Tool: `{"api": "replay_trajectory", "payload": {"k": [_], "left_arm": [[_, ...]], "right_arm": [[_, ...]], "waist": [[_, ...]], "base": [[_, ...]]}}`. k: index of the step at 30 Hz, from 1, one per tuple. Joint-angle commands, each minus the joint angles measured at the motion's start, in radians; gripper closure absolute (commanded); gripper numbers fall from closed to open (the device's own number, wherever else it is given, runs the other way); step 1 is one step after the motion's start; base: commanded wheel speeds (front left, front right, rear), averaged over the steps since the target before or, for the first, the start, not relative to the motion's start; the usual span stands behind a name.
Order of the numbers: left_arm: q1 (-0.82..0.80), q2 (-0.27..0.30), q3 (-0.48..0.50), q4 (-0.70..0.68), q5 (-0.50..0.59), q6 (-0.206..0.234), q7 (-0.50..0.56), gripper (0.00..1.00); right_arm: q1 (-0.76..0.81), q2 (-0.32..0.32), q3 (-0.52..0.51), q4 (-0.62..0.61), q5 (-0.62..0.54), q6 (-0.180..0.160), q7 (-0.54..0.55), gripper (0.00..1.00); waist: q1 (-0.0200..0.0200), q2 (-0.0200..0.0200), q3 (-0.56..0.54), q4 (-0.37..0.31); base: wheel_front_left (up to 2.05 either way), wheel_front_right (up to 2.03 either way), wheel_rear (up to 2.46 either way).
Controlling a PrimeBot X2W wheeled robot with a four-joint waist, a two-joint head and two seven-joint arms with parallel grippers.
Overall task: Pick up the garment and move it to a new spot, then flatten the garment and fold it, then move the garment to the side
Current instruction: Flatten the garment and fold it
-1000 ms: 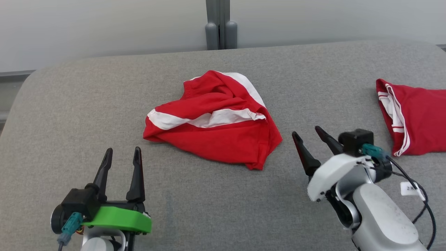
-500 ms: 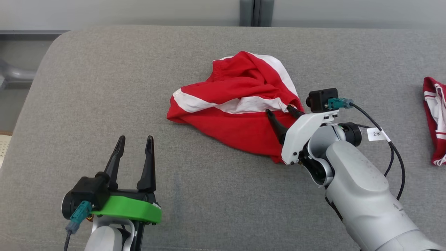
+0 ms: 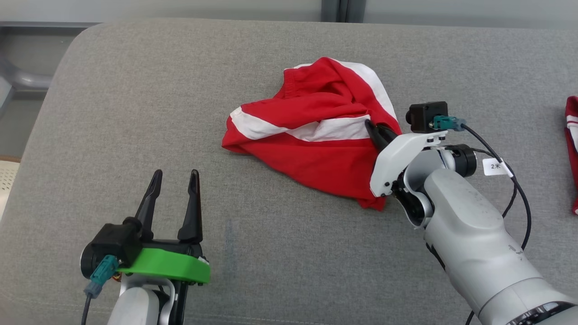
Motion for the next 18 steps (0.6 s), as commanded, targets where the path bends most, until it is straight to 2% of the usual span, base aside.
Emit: {"api": "replay_trajectory", "payload": {"k": [1,4,9,17,18], "left_arm": [[-0.010,0.004,0.003,-0.001,-0.005,0.002,0.000,0.00],[-0.002,0.004,0.006,0.001,-0.005,0.005,0.000,0.00],[0.013,0.004,0.015,-0.005,0.000,0.007,0.000,0.00],[0.022,0.004,0.021,-0.008,-0.002,0.007,0.000,0.00],[0.024,0.004,0.021,-0.007,-0.001,0.006,0.000,0.00]], "right_arm": [[-0.003,-0.014,-0.009,0.010,-0.004,0.000,-0.019,1.00],[0.020,-0.035,-0.022,0.006,0.003,0.000,-0.035,1.00],[0.062,-0.134,-0.064,-0.049,-0.013,0.000,-0.036,1.00],[0.175,-0.287,-0.168,-0.200,-0.032,0.000,0.101,1.00],[0.203,-0.305,-0.211,-0.237,-0.047,0.000,0.121,1.00]], "waist": [[0.0000,0.0000,-0.006,-0.008],[0.0000,0.0000,-0.018,-0.017],[0.0000,0.0000,-0.033,-0.037],[0.0000,0.0000,-0.040,-0.059],[0.0000,0.0000,-0.041,-0.064]], "base": [[0.00,0.00,0.00],[0.00,0.00,0.00],[0.00,0.00,0.00],[0.00,0.00,0.00],[0.00,0.00,0.00]]}}
